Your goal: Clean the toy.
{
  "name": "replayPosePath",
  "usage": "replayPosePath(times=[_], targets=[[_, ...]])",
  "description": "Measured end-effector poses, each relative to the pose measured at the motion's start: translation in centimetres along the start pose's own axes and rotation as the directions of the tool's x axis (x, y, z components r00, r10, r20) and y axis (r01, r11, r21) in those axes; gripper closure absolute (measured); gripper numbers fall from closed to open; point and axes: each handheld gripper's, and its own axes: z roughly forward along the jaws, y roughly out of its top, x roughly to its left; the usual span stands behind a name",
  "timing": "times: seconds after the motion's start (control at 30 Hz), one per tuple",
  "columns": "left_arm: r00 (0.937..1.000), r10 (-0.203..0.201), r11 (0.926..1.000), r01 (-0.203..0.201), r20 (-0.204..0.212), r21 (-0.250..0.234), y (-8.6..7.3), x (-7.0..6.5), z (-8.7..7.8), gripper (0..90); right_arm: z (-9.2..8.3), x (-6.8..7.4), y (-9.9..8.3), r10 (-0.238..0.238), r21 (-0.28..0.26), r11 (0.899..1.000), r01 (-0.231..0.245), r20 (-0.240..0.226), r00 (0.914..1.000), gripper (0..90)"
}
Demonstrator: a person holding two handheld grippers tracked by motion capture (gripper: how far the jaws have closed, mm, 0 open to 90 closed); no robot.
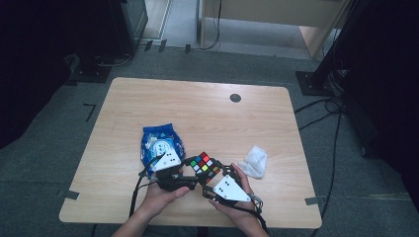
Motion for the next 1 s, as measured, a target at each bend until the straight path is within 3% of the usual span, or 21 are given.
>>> replayPosePath(times=[0.17, 0.33, 0.47, 0.57, 0.8, 0.87, 1.0], targets=[[0.9989, -0.029, 0.9993, 0.029, 0.038, -0.025, 0.1, 0.2, -0.1, 33.5, -0.2, -0.3, 0.4, 0.002, -0.001, 1.000, -0.002, -0.002, 1.0000, 34.4], [0.9985, -0.040, 0.9977, 0.042, 0.038, -0.053, 0.1, 0.3, -0.4, 33.2, -0.4, -0.6, 0.1, 0.034, 0.017, 0.999, -0.035, 0.006, 0.9994, 34.5], [0.9974, -0.062, 0.9897, 0.066, 0.036, -0.127, 0.6, 0.7, -1.4, 25.4, -0.6, -1.4, 0.0, 0.061, 0.016, 0.998, -0.061, 0.027, 0.9978, 34.5], [0.9954, -0.088, 0.9847, 0.093, 0.039, -0.147, 0.7, 1.3, -1.9, 23.9, -1.3, -2.8, -0.2, 0.087, 0.010, 0.996, -0.088, 0.051, 0.9949, 34.5], [0.9975, -0.069, 0.9934, 0.070, 0.014, -0.091, 0.1, 0.8, 0.2, 24.1, -3.9, -6.2, -0.9, 0.100, 0.047, 0.993, -0.106, 0.117, 0.9882, 34.4], [0.9987, -0.050, 0.9964, 0.050, 0.002, -0.068, -0.2, 0.5, 1.2, 24.8, -4.7, -7.7, -1.2, 0.139, 0.049, 0.988, -0.148, 0.143, 0.9798, 34.4], [0.9995, -0.012, 0.9997, 0.011, -0.028, -0.023, -0.9, -0.2, 3.1, 26.2, -5.9, -10.2, -2.0, 0.173, 0.055, 0.981, -0.187, 0.191, 0.9662, 34.4]])
